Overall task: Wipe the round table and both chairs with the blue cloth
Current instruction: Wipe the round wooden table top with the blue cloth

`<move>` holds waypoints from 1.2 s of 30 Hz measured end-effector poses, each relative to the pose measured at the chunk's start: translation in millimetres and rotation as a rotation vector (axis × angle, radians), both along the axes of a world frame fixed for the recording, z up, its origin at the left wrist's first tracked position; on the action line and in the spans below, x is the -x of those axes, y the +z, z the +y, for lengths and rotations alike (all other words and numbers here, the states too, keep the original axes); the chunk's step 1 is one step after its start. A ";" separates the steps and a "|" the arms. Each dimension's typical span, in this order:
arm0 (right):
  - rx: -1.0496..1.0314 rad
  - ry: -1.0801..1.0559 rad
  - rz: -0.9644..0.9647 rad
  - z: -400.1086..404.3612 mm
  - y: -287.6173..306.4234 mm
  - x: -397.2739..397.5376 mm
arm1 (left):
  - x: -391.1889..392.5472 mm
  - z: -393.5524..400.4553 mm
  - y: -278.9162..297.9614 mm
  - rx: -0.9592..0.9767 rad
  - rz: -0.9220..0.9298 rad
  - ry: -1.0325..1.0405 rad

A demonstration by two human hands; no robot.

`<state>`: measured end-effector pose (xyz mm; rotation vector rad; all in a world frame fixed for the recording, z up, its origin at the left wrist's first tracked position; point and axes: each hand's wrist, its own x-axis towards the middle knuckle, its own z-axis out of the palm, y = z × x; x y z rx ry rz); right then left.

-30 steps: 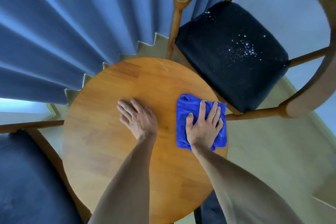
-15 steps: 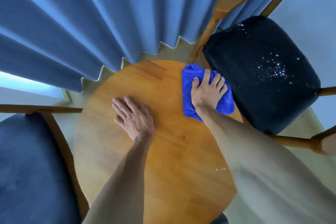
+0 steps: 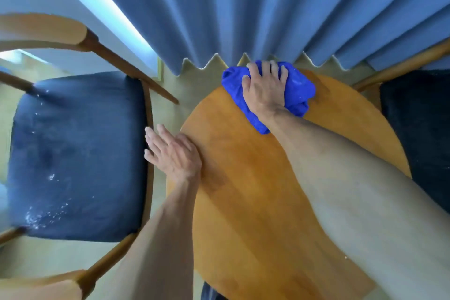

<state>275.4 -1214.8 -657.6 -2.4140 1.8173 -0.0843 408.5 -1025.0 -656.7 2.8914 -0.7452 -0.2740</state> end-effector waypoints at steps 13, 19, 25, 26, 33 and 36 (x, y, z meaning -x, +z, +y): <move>0.020 0.428 -0.087 117.9 3.7 -112.8 | -39.8 99.9 1.9 0.071 0.149 0.160; 0.017 0.247 -0.104 108.5 -2.1 -96.7 | -39.1 67.1 -1.2 0.138 0.129 0.039; 0.011 0.049 -0.070 88.5 -1.5 -36.6 | 0.7 21.6 3.3 0.074 0.104 -0.181; 0.009 -0.006 -0.065 83.6 -1.5 -20.8 | 10.1 13.0 4.0 0.068 0.116 -0.195; 0.000 -0.333 -0.022 71.2 -2.2 119.1 | 99.1 -26.4 -0.4 0.028 0.137 -0.450; 0.004 -0.481 -0.014 87.7 -1.8 184.6 | 143.4 -26.3 -1.5 0.016 0.134 -0.588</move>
